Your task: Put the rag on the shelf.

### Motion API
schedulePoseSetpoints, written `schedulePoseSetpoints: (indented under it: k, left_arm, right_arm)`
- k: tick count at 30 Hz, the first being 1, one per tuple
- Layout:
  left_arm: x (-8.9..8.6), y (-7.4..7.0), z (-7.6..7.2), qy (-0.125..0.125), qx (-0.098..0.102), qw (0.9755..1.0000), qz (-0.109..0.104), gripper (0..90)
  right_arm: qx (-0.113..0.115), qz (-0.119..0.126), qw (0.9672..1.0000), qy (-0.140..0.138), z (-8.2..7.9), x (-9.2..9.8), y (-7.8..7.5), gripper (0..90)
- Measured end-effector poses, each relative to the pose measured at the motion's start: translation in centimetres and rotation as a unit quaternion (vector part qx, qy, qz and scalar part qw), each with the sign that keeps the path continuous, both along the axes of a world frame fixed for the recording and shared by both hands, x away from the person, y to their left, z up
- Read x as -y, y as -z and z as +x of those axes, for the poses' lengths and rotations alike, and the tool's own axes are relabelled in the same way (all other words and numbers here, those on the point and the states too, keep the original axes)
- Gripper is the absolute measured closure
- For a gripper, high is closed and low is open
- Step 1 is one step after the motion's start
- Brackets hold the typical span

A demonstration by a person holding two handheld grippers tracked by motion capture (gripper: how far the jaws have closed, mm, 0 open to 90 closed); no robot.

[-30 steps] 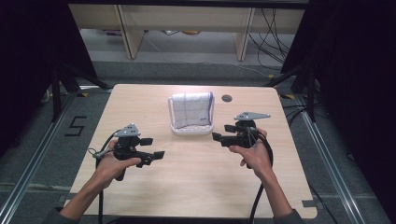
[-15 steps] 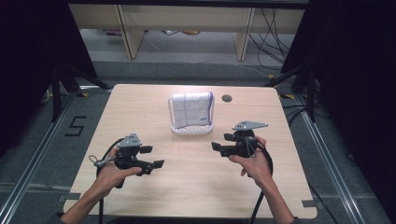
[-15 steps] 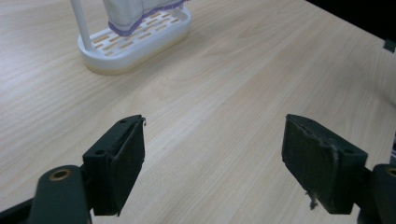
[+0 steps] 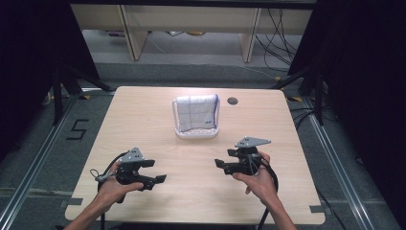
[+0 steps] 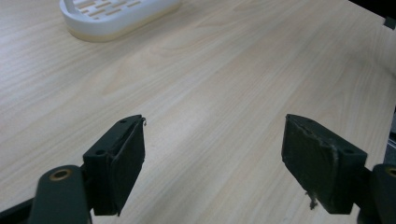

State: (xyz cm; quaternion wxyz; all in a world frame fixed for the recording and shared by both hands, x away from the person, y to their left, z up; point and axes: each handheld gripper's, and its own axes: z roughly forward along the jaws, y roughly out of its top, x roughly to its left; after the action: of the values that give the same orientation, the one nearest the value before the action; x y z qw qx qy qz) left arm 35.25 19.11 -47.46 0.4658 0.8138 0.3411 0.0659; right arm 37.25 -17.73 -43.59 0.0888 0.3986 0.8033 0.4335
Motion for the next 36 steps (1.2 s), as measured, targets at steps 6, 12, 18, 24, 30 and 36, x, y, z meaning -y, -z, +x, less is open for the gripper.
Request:
schedulePoseSetpoints:
  k: [6, 12, 18, 24, 30, 36]
  left_arm:
    - [0.0, 0.7, -0.8, 0.001, -0.002, 1.0000, 0.001, 21.2]
    - [-0.1, 1.0, -1.9, 0.009, -0.003, 0.9999, 0.005, 21.1]
    - [-0.3, 1.8, -2.8, 0.015, -0.003, 0.9997, 0.019, 21.1]
    - [-0.3, 2.1, -3.3, 0.018, 0.000, 0.9995, 0.024, 21.1]
    - [-0.2, 2.8, -4.1, 0.023, -0.004, 0.9993, 0.030, 21.1]
    - [0.2, 3.1, -4.6, 0.027, -0.010, 0.9992, 0.029, 21.0]
  right_arm:
    - [-0.002, -0.004, 0.9998, -0.018, -1.2, -0.5, 1.2, 34.1]
    - [-0.002, -0.015, 0.9995, -0.027, -2.3, -0.9, 2.1, 33.8]
    - [-0.019, -0.026, 0.9992, -0.023, -3.2, -0.9, 3.2, 29.3]
    - [-0.031, -0.024, 0.9989, -0.026, -3.9, -0.9, 4.4, 22.2]
    - [-0.028, -0.035, 0.9986, -0.028, -5.0, -0.9, 5.0, 19.3]
    - [-0.032, -0.046, 0.9981, -0.028, -6.0, -1.0, 5.6, 17.7]
